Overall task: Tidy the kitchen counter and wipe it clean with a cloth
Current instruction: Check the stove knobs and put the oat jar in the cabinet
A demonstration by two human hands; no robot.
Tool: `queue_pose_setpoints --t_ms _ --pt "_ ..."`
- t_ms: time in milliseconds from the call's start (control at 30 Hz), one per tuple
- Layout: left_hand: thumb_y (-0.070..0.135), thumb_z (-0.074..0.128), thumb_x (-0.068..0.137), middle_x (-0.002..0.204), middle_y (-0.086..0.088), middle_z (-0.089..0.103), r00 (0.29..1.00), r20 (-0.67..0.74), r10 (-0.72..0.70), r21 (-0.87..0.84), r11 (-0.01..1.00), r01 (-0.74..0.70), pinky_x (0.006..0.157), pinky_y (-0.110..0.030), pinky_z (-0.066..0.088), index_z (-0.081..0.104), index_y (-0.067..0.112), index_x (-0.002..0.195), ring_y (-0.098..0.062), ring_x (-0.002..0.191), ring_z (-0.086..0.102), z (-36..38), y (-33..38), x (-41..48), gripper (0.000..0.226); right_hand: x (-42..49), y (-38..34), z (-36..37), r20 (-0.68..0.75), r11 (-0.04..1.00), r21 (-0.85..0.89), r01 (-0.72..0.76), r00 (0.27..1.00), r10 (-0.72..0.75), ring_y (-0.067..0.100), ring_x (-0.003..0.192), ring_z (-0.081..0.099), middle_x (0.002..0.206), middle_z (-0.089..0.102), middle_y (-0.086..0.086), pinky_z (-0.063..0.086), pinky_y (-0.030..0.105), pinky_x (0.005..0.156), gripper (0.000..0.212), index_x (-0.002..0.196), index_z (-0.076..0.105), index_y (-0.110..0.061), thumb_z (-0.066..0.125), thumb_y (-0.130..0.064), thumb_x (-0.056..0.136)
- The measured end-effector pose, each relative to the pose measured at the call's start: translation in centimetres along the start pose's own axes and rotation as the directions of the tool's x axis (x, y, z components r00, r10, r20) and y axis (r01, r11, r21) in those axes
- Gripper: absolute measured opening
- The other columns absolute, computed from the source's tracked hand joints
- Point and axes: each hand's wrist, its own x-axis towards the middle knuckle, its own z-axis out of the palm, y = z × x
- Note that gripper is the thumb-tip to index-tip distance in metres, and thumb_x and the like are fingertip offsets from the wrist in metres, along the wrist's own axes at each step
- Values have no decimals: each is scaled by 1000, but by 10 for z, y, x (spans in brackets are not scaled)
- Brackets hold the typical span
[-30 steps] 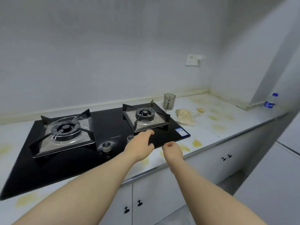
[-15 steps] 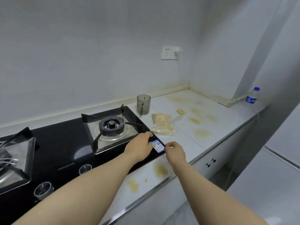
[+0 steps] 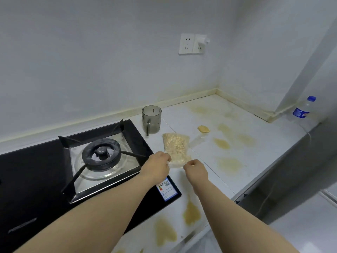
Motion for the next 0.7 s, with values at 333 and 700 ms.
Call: queue_pose_setpoints --t_ms 333,700 --pt "0 38 88 127 -9 45 964 26 -264 86 962 261 94 -34 39 35 30 138 -28 116 37 24 12 27 59 51 6 -8 165 998 -20 56 985 -52 22 85 50 105 53 10 41 25 61 44 125 47 -9 47 3 83" --pt "5 41 93 112 -15 56 905 -302 -300 -47 953 300 78 -30 39 59 5 111 -30 105 53 -8 26 39 26 57 -28 -24 6 949 35 314 949 -315 29 102 58 110 64 16 36 21 74 30 114 61 -2 46 0 88"
